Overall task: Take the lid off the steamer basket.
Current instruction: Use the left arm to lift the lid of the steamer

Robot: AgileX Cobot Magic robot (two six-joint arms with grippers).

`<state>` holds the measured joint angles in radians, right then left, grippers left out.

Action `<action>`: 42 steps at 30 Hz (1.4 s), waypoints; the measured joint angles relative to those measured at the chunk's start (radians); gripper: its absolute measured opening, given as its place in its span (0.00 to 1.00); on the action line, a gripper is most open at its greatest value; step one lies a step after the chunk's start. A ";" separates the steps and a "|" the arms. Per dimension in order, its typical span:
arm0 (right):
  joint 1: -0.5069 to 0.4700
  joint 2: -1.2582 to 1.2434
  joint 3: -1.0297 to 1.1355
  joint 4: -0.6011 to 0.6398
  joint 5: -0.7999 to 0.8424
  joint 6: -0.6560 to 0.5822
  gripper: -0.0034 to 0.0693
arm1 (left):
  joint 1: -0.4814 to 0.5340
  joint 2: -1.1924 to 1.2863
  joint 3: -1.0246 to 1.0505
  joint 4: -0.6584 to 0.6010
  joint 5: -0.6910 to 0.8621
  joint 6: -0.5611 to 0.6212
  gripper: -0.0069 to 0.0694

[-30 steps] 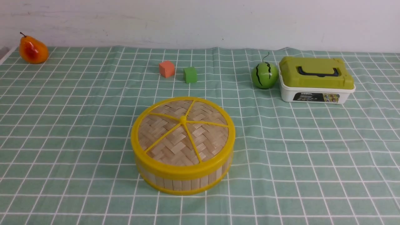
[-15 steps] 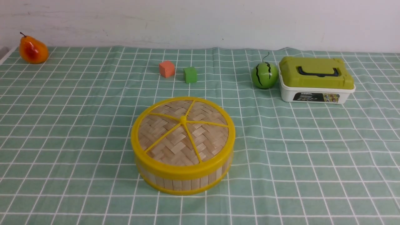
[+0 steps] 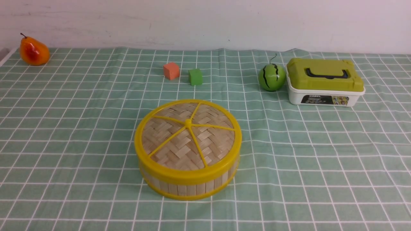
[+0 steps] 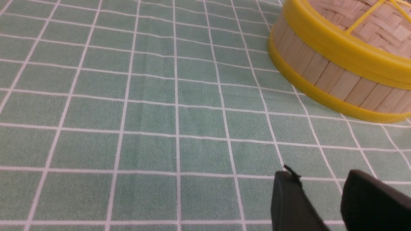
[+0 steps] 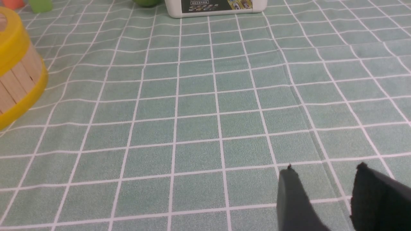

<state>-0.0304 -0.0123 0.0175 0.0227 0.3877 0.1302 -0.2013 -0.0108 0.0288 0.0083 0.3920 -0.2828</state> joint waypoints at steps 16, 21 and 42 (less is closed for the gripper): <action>0.000 0.000 0.000 0.000 0.000 0.000 0.38 | 0.000 0.000 0.000 -1.047 -0.238 -0.480 0.40; 0.000 0.000 0.000 0.000 0.000 0.000 0.38 | 0.000 0.000 0.000 -1.062 -0.313 -0.424 0.40; 0.000 0.000 0.000 0.000 0.000 0.000 0.38 | 0.000 0.767 -0.655 -0.835 0.066 0.373 0.07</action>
<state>-0.0304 -0.0123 0.0175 0.0227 0.3877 0.1302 -0.2013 0.7565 -0.6264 -0.8264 0.4581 0.0900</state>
